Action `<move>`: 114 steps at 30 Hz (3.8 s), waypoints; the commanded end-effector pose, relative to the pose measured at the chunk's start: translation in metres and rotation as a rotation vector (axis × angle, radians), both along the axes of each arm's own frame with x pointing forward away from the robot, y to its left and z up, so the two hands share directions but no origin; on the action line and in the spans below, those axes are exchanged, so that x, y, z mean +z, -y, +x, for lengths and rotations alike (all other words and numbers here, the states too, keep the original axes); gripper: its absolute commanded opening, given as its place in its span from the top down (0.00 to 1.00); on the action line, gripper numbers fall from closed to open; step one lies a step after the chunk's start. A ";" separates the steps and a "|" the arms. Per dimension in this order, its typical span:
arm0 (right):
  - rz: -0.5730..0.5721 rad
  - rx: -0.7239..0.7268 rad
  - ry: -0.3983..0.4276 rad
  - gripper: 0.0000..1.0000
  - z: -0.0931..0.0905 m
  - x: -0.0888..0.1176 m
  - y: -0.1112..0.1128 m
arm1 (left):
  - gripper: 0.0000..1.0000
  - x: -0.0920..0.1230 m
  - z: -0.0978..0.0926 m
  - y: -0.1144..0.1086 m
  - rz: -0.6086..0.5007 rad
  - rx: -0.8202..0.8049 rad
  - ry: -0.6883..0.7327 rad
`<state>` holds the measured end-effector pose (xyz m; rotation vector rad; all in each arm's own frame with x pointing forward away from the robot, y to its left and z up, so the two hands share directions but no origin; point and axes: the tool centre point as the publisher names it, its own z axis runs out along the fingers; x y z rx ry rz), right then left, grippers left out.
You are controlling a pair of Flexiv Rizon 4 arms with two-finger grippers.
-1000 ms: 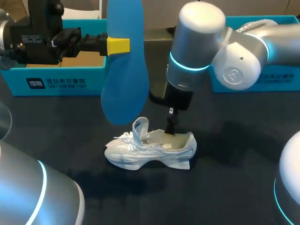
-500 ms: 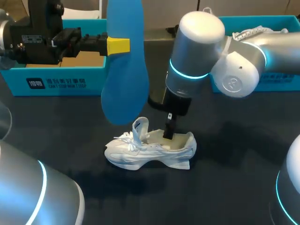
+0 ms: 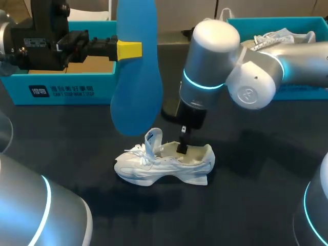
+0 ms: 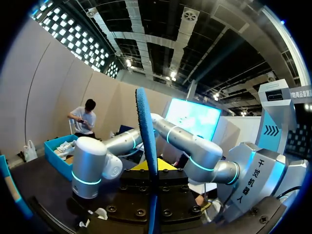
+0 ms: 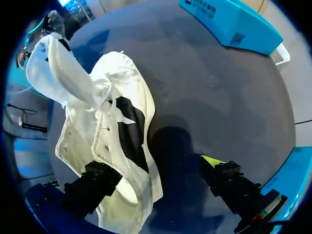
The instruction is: Take the shoe out of the shoebox, open the shoe tongue, remove and reinsert the insole, then place the shoe into the shoebox
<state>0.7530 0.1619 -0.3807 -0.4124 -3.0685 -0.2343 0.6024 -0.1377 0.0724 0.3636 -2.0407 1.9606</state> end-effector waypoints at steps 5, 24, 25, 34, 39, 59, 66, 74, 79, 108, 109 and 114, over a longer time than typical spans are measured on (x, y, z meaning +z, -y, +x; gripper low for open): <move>-0.003 -0.012 -0.005 0.00 -0.010 -0.007 -0.002 | 1.00 0.000 0.001 0.001 0.003 -0.002 0.000; -0.017 0.001 0.004 1.00 -0.019 -0.005 -0.008 | 1.00 0.000 0.001 0.001 0.003 -0.002 0.000; -0.018 0.000 0.004 1.00 -0.021 -0.003 -0.009 | 1.00 0.000 0.001 0.001 0.003 -0.002 0.000; 0.003 -0.137 0.012 1.00 -0.038 0.026 -0.013 | 1.00 0.000 0.001 0.001 0.003 -0.002 0.000; 0.009 -0.301 0.035 1.00 -0.050 0.041 -0.017 | 1.00 0.000 0.001 0.001 0.003 -0.002 0.000; 0.049 -0.962 0.163 1.00 -0.080 0.047 -0.034 | 1.00 0.000 0.001 0.001 0.003 -0.002 0.000; 0.084 -0.996 0.154 1.00 -0.077 0.036 -0.031 | 1.00 0.000 0.001 0.001 0.003 -0.002 0.000; 0.113 -1.014 0.114 1.00 -0.077 0.021 -0.019 | 1.00 0.000 0.001 0.001 0.003 -0.002 0.000; 0.123 -1.040 0.094 1.00 -0.079 0.020 -0.015 | 1.00 0.000 0.001 0.001 0.003 -0.002 0.000; 0.172 -1.127 -0.005 1.00 -0.077 -0.015 0.005 | 1.00 0.000 0.001 0.001 0.003 -0.002 0.000; 0.173 -1.134 -0.010 1.00 -0.077 -0.016 0.005 | 1.00 0.000 0.001 0.001 0.003 -0.002 0.000; 0.189 -1.147 -0.014 1.00 -0.078 -0.017 0.005 | 1.00 0.000 0.001 0.001 0.003 -0.002 0.000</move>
